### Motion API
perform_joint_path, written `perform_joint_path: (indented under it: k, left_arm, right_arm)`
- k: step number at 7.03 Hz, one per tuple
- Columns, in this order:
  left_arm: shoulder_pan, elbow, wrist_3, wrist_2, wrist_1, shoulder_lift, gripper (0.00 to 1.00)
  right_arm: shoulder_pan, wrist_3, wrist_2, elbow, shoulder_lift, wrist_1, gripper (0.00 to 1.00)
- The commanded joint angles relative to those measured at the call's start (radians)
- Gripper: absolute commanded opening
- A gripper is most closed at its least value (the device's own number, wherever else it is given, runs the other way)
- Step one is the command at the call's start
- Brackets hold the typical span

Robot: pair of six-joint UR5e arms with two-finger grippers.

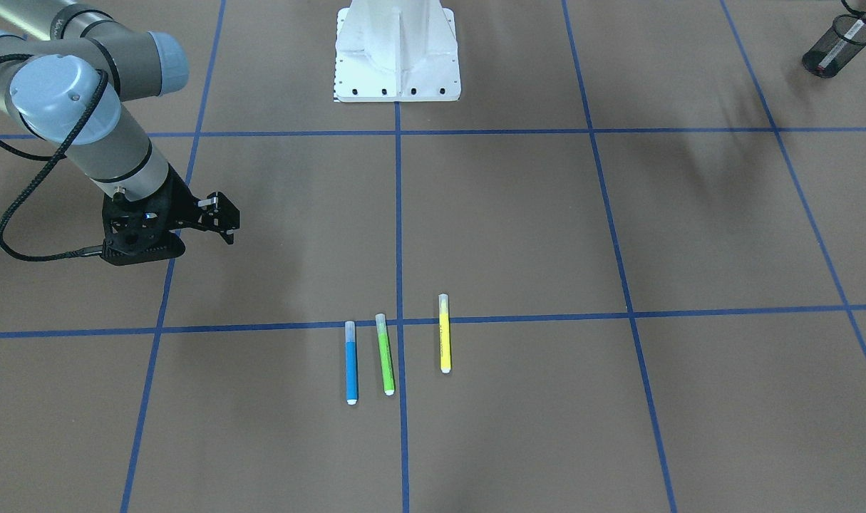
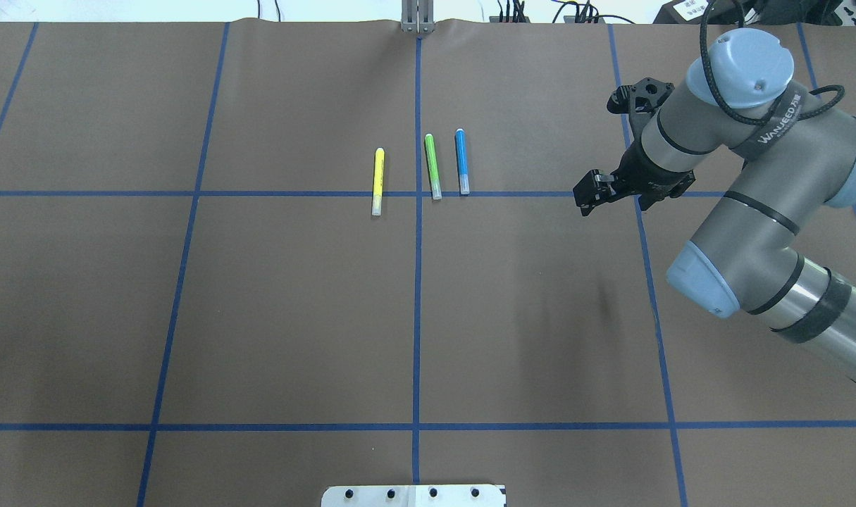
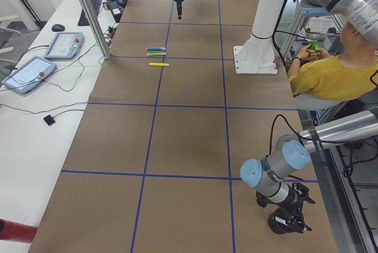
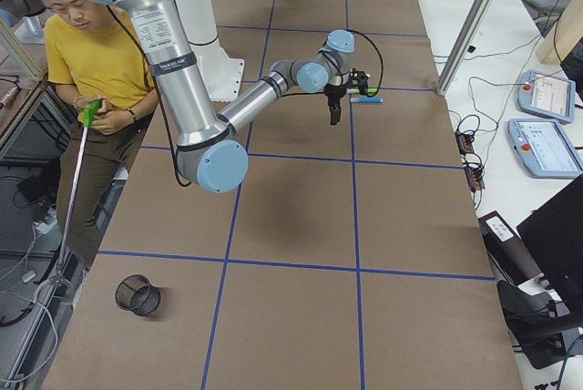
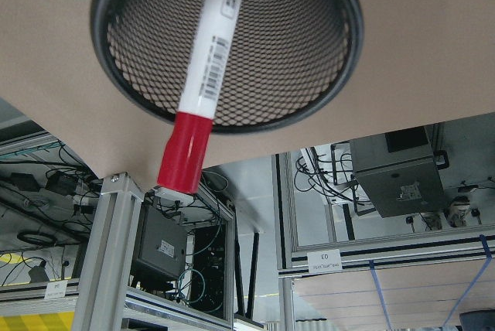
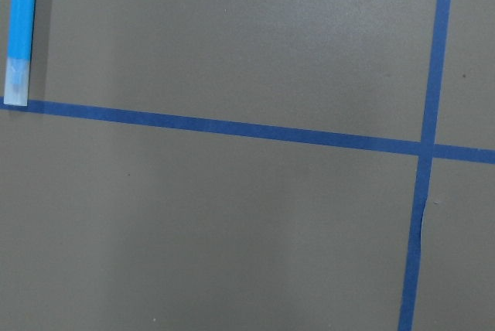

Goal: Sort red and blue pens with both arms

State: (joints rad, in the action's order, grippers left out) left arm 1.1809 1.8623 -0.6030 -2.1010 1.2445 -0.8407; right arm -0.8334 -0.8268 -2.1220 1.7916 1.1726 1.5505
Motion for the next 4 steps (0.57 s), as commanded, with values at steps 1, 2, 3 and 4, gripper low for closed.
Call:
perform_joint_path:
  k: [1, 2, 3, 4]
  left_arm:
    - [0.084, 0.120, -0.003, -0.001, -0.212, -0.094, 1.00]
    - [0.155, 0.177, -0.003, -0.001, -0.346, -0.165, 1.00]
    - [0.213, 0.188, -0.003, -0.004, -0.359, -0.191, 1.00]
    - [0.258, 0.178, -0.001, -0.081, -0.356, -0.234, 1.00]
  right_arm:
    - [0.000, 0.000, 0.001, -0.001, -0.004, 0.000, 1.00]
    - [0.000, 0.000, 0.002, -0.003, -0.004, -0.001, 1.00]
    - [0.002, 0.000, 0.022, -0.005, -0.002, 0.000, 1.00]
    - [0.007, -0.006, 0.037, -0.008, -0.002, -0.001, 1.00]
